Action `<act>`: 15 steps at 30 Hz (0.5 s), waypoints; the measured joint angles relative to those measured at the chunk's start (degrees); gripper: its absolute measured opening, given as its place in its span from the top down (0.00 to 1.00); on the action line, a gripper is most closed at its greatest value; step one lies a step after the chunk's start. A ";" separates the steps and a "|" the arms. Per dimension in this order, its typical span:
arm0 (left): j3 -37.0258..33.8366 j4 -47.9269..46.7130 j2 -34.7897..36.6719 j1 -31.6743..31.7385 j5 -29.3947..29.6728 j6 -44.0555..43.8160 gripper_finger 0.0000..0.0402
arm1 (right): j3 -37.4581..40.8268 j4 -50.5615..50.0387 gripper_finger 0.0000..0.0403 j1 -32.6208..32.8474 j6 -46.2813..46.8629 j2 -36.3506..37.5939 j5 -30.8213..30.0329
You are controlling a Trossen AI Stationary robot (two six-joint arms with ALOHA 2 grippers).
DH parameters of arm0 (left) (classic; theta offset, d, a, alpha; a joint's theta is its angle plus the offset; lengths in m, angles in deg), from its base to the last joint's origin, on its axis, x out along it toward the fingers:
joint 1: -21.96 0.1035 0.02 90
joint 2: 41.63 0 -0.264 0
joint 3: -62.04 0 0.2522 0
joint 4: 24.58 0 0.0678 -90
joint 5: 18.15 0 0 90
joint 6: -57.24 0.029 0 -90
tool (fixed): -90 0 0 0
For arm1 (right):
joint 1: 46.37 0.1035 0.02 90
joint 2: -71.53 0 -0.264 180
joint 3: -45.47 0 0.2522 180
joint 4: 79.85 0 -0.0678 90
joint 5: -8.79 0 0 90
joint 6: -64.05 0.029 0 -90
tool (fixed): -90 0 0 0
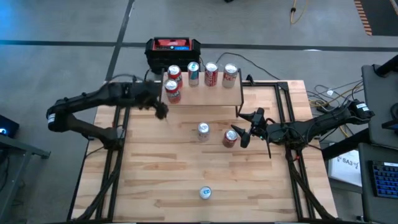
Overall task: Place canned beverage on shelf
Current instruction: Put the blue soda can on the shelf aligned with the other blue soda can
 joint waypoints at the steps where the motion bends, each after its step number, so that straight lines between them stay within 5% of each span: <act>1: -1.47 0.29 0.69 -2.22 0.06 -2.50 0.22 | 0.01 -0.01 0.26 0.01 0.00 0.00 0.01; 6: -12.17 7.62 3.40 -17.06 0.89 -13.97 0.22 | 0.01 0.00 0.26 0.00 0.00 0.00 0.00; 15: -23.26 27.74 -0.06 -41.11 16.77 -25.19 0.22 | 0.01 0.00 0.26 0.02 0.00 0.00 0.00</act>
